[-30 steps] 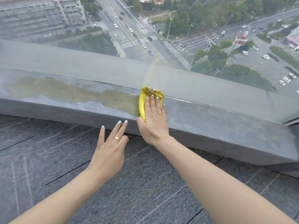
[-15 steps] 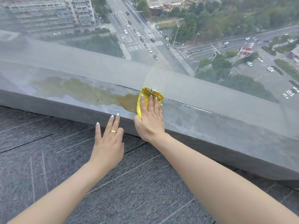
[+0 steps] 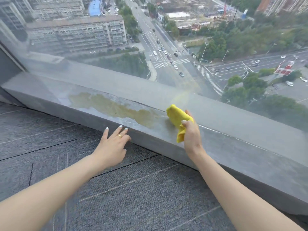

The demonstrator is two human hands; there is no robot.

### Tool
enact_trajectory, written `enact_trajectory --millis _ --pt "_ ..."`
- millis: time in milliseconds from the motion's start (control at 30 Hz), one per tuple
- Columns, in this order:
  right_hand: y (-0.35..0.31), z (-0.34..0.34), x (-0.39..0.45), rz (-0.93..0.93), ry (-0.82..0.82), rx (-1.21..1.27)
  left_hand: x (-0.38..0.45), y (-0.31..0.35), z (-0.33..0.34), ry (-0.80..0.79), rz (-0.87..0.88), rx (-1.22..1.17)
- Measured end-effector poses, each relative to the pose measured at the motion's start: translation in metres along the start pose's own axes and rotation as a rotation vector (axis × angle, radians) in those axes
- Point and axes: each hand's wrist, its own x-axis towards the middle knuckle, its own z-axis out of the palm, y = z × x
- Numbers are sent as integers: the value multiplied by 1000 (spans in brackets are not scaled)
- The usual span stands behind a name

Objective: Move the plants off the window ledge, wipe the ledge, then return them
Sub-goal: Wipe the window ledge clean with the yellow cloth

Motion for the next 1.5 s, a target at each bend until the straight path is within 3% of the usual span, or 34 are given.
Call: enact_trajectory --millis 133,267,433,600,800,1000,1167,1267,1400,1500 --pt "-2 -32 -13 -42 -70 -144 -51 0 -22 -213 -56 -28" --pt "3 -24 -15 -44 -215 -562 -74 -25 -43 -315 -143 113" --pt "27 28 2 -55 -217 -877 -40 -76 -47 -197 -197 134" --pt "34 80 22 -83 -219 -998 -13 -160 -42 -143 -215 118" --pt "32 164 47 -97 -211 -1068 5 -247 -15 168 -172 -59" --pt "34 214 60 -92 -171 -1117 28 -315 -6 338 -262 -217" --pt "34 249 66 -126 -162 -1141 37 -336 -2 435 -320 -385" --pt "32 275 71 -128 -184 -1122 39 -335 5 415 -341 -508" --pt "31 308 77 -154 -219 -1114 41 -330 15 373 -315 -501" --pt "28 315 81 -145 -259 -1051 42 -324 9 470 -246 -489"
